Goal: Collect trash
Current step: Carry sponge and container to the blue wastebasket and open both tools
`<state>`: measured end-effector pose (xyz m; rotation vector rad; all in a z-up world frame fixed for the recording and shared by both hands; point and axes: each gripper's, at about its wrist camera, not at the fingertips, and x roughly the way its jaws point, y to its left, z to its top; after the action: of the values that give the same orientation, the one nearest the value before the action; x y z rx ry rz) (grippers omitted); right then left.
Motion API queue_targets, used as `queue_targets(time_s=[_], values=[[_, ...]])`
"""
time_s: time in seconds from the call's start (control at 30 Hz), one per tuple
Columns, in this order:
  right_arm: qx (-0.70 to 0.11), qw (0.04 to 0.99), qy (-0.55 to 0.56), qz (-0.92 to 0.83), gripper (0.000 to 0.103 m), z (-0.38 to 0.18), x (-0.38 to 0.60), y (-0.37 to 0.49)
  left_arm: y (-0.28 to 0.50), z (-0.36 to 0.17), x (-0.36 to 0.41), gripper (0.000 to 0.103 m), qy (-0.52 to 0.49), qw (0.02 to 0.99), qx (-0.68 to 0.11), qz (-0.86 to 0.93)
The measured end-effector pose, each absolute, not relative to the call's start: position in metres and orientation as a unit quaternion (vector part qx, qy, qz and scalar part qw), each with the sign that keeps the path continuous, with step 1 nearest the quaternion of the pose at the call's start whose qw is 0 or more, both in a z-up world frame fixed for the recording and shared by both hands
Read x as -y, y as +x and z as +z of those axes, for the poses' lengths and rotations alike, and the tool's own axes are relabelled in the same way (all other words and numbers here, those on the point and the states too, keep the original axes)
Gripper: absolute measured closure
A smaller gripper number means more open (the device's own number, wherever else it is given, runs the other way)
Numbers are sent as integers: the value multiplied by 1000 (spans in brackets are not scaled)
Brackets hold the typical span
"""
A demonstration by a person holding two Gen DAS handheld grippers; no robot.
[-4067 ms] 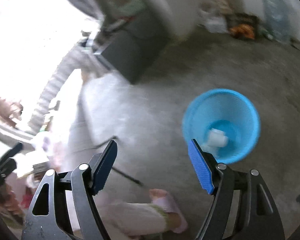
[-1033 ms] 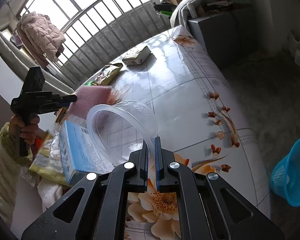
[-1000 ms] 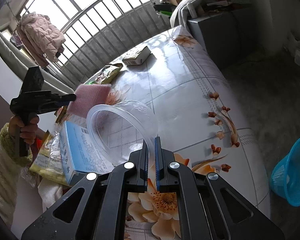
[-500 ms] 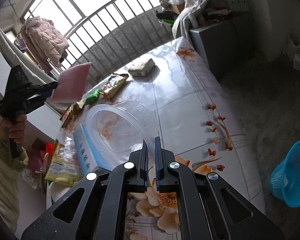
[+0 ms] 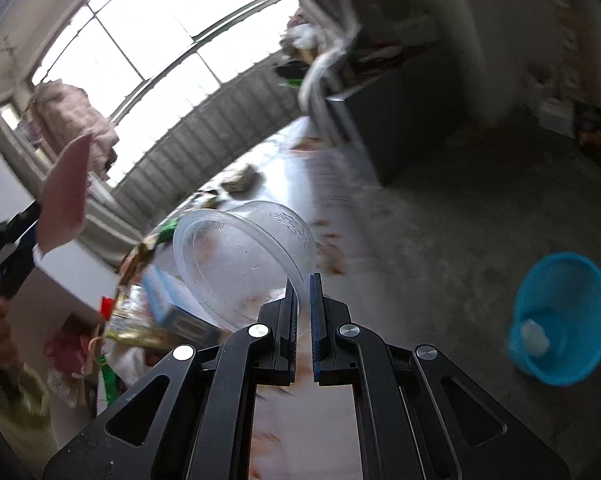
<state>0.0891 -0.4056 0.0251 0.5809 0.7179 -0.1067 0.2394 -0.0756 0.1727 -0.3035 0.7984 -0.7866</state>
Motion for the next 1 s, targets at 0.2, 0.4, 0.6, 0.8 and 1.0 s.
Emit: queue_targets(time_s=[0.2,0.4,0.6,0.8,1.0], values=[[-354,866,321,-143,99,1,461,23,195,143,174,81,-107,826,-390,-392],[-369,822,357,-245,99,-39,511,-33,181,76,288,81,-64,785,-462,-408],[-373,771,423,-294,99,-80,562,-55,187,-2,392,81,-18,737,-550,-392],[-352,747,458,-328,94,-106,616,-51,193,-58,474,78,41,714,-582,-386],[-384,687,461,-410,32,-159,654,-43,192,-122,518,37,68,659,-647,-378]])
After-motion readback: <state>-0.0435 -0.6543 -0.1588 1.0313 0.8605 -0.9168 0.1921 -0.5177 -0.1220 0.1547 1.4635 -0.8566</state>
